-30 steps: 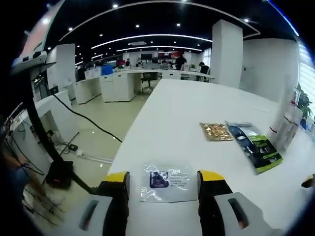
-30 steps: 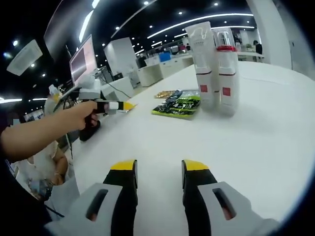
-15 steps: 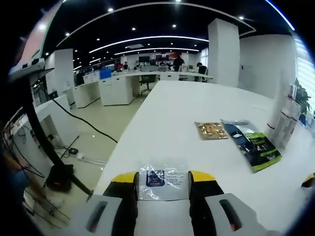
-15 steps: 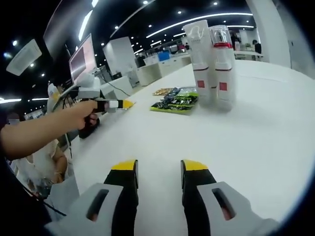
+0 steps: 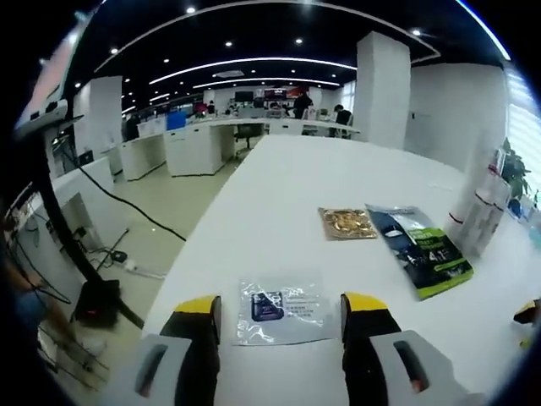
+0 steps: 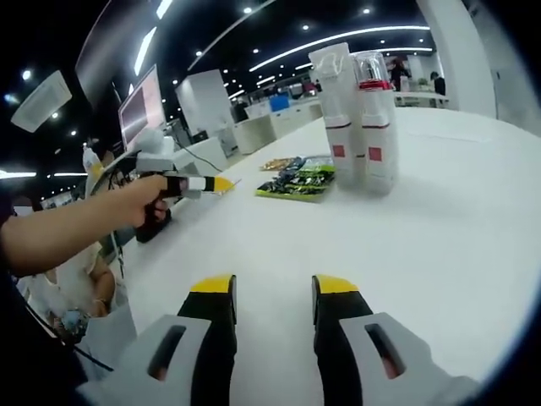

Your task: Arrange the skincare products in the storage area until every visible bottle or jar stands upright without overlapping.

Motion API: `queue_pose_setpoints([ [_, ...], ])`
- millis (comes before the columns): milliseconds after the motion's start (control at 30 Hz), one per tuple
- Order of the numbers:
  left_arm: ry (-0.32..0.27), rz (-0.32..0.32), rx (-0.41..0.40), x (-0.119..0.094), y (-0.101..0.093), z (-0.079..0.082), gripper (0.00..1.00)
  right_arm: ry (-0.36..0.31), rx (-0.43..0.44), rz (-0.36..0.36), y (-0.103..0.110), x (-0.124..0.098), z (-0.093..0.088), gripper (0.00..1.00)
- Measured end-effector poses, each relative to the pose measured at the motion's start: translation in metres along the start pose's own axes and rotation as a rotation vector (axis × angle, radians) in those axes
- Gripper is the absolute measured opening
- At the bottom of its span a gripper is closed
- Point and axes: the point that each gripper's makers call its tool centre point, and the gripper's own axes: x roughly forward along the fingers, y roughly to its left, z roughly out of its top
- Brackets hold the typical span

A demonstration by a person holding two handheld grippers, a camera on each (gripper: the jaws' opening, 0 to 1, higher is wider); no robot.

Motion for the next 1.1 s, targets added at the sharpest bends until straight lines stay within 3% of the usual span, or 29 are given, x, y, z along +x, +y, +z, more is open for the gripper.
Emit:
queue_pose_setpoints([
  [33, -0.03, -0.003, -0.043, 0.0, 0.0, 0.005, 0.53, 0.004, -0.004, -0.003, -0.001, -0.001, -0.001, 0.34],
  [133, -0.032, -0.001, -0.042, -0.002, 0.0, 0.004, 0.5, 0.003, 0.001, -0.003, -0.002, -0.002, -0.002, 0.34],
  [200, -0.015, 0.0, -0.051, -0.004, 0.0, 0.0, 0.42, 0.002, 0.0, -0.007, -0.003, -0.003, -0.002, 0.34],
  [300, -0.013, -0.005, -0.045, 0.003, 0.0, -0.001, 0.41, 0.001, 0.004, -0.008, -0.003, -0.003, -0.002, 0.34],
  [533, 0.051, -0.025, -0.038, 0.011, 0.004, 0.004, 0.41, 0.002, 0.001, -0.009, -0.002, -0.004, -0.003, 0.34],
  [633, 0.075, -0.058, -0.049, 0.01, 0.005, 0.009, 0.2, -0.003, 0.003, -0.011, -0.003, -0.004, -0.002, 0.34],
  [700, 0.087, -0.056, -0.031, 0.011, 0.007, 0.011, 0.24, -0.006, 0.007, -0.011, -0.003, -0.004, -0.002, 0.34],
  [767, 0.106, -0.088, -0.07, 0.008, 0.004, 0.011, 0.35, -0.008, 0.007, -0.012, -0.004, -0.005, -0.002, 0.34],
  [867, 0.08, -0.123, -0.015, 0.003, 0.002, 0.021, 0.4, -0.011, 0.01, -0.012, -0.004, -0.005, -0.002, 0.34],
  [933, 0.099, -0.166, 0.016, 0.0, -0.001, 0.026, 0.43, -0.016, 0.013, -0.014, -0.005, -0.007, -0.001, 0.34],
  [967, 0.114, -0.234, 0.046, -0.003, -0.007, 0.034, 0.47, -0.015, 0.018, -0.012, -0.005, -0.007, -0.002, 0.34],
  [1033, 0.138, -0.289, 0.072, -0.007, -0.011, 0.039, 0.55, -0.012, 0.012, -0.013, -0.006, -0.008, -0.004, 0.34],
  [1067, 0.162, -0.366, 0.191, -0.011, -0.019, 0.041, 0.57, -0.012, 0.019, -0.012, -0.007, -0.008, -0.005, 0.34],
  [1100, 0.17, -0.403, 0.296, -0.013, -0.021, 0.043, 0.57, -0.013, 0.021, -0.012, -0.007, -0.008, -0.005, 0.34],
])
